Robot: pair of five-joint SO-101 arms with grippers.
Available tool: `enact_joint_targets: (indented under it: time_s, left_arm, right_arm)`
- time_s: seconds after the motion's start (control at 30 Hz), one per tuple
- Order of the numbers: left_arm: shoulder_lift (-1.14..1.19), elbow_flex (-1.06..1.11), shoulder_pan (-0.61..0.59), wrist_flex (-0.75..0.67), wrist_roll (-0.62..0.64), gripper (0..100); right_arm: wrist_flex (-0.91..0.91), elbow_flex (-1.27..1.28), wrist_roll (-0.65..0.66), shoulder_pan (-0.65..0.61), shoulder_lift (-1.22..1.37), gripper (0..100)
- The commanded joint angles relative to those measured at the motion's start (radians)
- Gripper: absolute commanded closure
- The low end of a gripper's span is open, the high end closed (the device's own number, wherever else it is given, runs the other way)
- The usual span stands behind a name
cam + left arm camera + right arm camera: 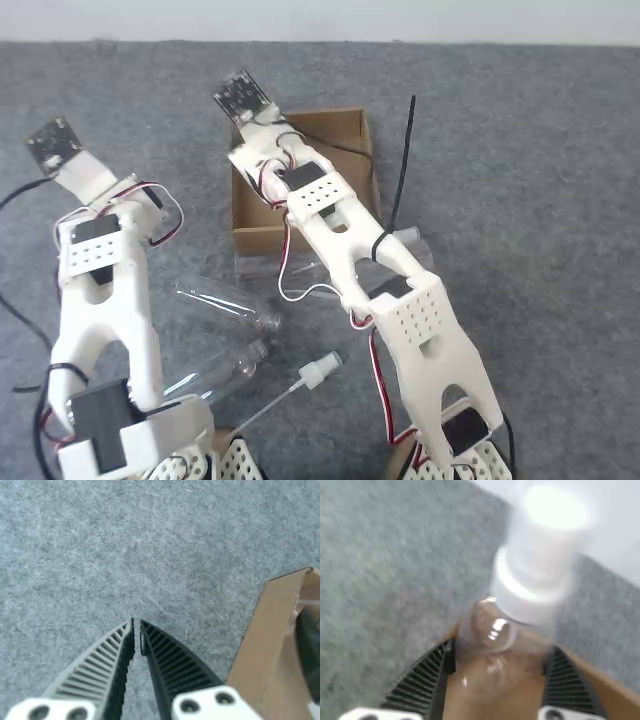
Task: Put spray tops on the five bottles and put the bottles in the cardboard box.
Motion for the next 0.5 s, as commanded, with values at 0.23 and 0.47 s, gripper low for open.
enact_joint_targets:
  time_s: [0.23, 0.47]
  left_arm:
    - [-0.063, -0.068, 0.003, 0.0, 0.0, 99]
    - [-0.063, -0.07, 0.003, 0.0, 0.0, 99]
  right_arm:
    - [0.127, -0.037, 0.006, 0.018, -0.105, 74.0]
    - [0.156, -0.037, 0.005, 0.019, -0.127, 74.1]
